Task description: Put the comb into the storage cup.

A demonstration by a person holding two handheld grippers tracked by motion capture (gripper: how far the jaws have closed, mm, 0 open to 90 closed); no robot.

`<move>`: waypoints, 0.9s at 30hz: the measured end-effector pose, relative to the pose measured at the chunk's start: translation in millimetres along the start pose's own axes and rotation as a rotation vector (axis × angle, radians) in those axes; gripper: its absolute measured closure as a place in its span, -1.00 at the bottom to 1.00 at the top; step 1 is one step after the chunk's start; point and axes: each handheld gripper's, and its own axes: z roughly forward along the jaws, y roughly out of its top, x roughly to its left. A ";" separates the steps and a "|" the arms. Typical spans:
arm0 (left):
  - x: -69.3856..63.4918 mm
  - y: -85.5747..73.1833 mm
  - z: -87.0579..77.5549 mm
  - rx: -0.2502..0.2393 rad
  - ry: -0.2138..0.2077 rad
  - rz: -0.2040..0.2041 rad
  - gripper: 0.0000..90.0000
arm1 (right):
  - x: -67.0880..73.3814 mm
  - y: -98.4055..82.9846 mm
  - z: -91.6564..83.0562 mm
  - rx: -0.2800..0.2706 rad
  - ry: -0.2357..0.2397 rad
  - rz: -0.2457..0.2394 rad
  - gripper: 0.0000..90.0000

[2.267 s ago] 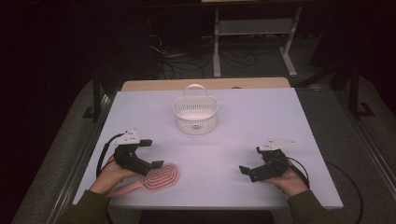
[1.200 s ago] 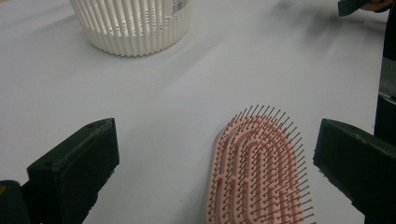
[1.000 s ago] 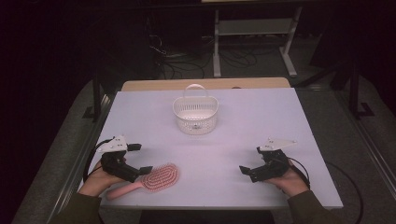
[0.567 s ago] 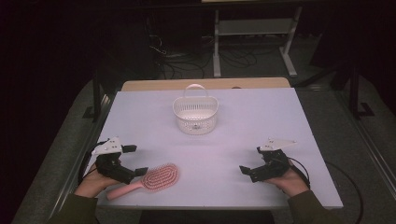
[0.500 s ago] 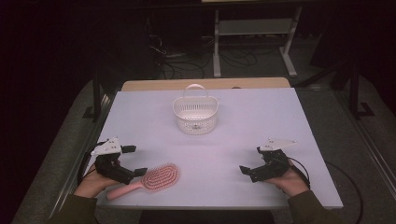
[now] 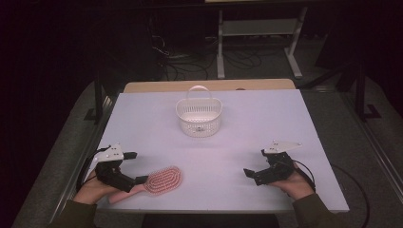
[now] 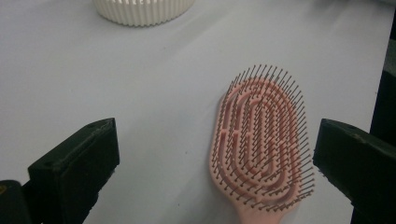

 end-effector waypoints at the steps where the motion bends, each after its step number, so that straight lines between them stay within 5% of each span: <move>1: -0.2 -0.4 -0.2 0.002 0.001 -0.001 -1.00 | 0.0 0.1 0.0 -0.001 0.001 0.000 -1.00; 27: -4.0 -12.1 2.0 0.099 -0.015 0.027 -0.99 | -0.4 0.3 -0.1 0.000 0.000 0.001 -1.00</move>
